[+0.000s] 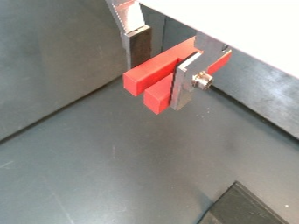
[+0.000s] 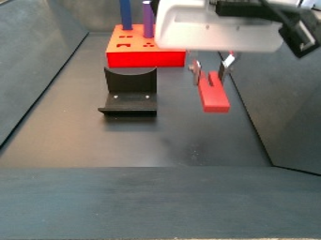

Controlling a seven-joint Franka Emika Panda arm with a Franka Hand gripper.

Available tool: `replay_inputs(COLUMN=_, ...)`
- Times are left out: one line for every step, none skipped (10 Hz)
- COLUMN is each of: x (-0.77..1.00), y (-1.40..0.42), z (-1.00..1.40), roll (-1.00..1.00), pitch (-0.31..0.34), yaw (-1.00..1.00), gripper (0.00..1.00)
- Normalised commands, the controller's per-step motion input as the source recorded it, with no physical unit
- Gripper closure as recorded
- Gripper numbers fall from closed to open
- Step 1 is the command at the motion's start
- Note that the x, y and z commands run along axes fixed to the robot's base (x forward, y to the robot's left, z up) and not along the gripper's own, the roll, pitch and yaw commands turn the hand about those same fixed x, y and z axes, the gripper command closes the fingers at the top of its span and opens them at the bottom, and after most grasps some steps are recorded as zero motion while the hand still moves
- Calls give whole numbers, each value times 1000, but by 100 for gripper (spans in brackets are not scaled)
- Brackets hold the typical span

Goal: Pick up the double-square object. Move up. Rotate the double-square object. Place the double-square object on the fixture. Regrasp the double-square object. Move to above the board. Insert the double-square object.
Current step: Rotate the double-square object.

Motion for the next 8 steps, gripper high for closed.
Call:
replay_inputs(x=0, y=0, z=0, roll=0, pitch=0, yaw=-1000, gripper=100)
replay_inputs(x=-13, y=24, z=-20, roll=0, pitch=0, yaw=-1000, gripper=100)
replay_inputs(x=-13, y=34, z=-17, roll=-1, pitch=0, yaw=-1000, gripper=100)
replay_inputs(x=-10, y=28, z=-16, roll=-1, pitch=0, yaw=-1000, gripper=100)
replay_inputs(x=-7, y=23, z=-14, roll=-1, pitch=0, yaw=-1000, gripper=100)
replay_inputs(x=-5, y=19, z=-14, roll=-1, pitch=0, yaw=-1000, gripper=100)
replay_inputs(x=-4, y=17, z=-13, roll=-1, pitch=0, yaw=-1000, gripper=100)
replay_inputs(x=-3, y=15, z=-13, roll=-1, pitch=0, yaw=-1000, gripper=100)
